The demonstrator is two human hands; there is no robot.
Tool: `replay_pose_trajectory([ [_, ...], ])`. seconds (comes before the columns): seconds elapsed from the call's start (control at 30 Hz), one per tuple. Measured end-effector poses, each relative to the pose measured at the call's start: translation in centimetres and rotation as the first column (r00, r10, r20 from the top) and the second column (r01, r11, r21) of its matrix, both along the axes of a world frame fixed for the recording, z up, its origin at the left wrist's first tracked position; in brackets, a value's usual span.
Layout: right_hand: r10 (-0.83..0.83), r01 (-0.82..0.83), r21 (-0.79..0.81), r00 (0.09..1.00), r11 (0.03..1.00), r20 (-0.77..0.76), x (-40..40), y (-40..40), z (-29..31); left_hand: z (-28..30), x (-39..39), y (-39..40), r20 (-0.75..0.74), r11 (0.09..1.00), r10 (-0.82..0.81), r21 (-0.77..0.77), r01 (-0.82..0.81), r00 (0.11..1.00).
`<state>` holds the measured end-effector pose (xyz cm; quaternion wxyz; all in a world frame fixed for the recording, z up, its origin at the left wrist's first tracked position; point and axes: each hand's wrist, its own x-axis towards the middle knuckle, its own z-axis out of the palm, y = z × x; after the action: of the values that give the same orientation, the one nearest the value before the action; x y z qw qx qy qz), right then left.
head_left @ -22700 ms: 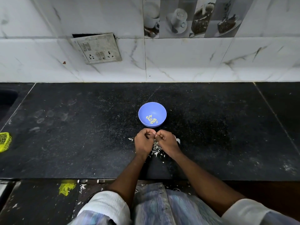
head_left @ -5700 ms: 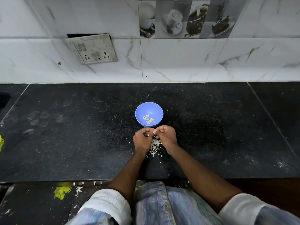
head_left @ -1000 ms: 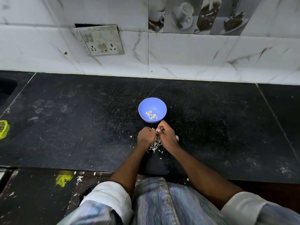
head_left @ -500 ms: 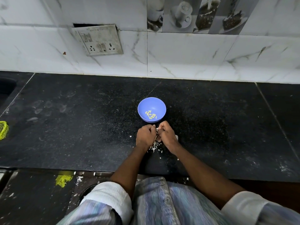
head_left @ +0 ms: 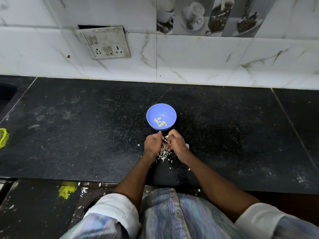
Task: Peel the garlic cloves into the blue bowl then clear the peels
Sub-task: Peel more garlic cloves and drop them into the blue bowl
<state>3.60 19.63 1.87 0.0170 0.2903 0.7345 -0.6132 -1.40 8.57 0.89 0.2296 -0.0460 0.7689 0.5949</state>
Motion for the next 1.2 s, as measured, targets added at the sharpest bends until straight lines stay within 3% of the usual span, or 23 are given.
replay_pose_trajectory([
  [0.1, -0.017, 0.017, -0.082, 1.0, 0.996, 0.001, 0.1, 0.2, 0.3, 0.0, -0.1, -0.2, -0.043, 0.999, 0.019, 0.033, -0.018, 0.999],
  [0.2, -0.031, 0.031, -0.119, 1.0, 0.992, 0.007, 0.2, 0.2, 0.2, -0.1, 0.1, -0.4, -0.099, 0.995, -0.08, 0.049, 0.085, 0.992],
  [0.43, -0.004, 0.004, -0.131, 1.0, 0.991, -0.002, 0.0, 0.1, 0.0, 0.1, 0.4, -0.5, -0.223, 0.994, -0.108, -0.051, 0.099, 0.969],
  [0.63, 0.021, -0.022, -0.126, 1.0, 0.992, -0.005, 0.1, 0.0, 0.1, -0.2, 0.3, -0.3, -0.15, 0.992, -0.106, -0.082, 0.094, 0.983],
  [0.8, 0.037, -0.04, -0.107, 0.999, 0.993, -0.028, 0.2, 0.0, 0.3, -0.1, 0.0, -0.3, -0.024, 0.997, -0.063, 0.042, 0.064, 0.998],
  [0.97, -0.002, 0.006, 0.052, 0.998, 0.999, -0.066, 0.2, -0.1, -0.1, 0.8, 0.0, 0.1, 0.086, 0.993, -0.051, 0.109, 0.041, 0.995],
  [1.03, 0.0, 0.004, 0.092, 0.999, 0.996, -0.052, 0.3, 0.2, -0.3, 0.3, 0.1, -0.1, 0.023, 0.994, -0.059, 0.095, 0.057, 0.998],
  [1.2, -0.074, 0.082, -0.151, 0.995, 0.985, 0.063, -0.3, -0.1, 0.5, 0.2, 0.3, -0.8, -0.355, 0.97, -0.175, -0.22, 0.099, 0.918],
])
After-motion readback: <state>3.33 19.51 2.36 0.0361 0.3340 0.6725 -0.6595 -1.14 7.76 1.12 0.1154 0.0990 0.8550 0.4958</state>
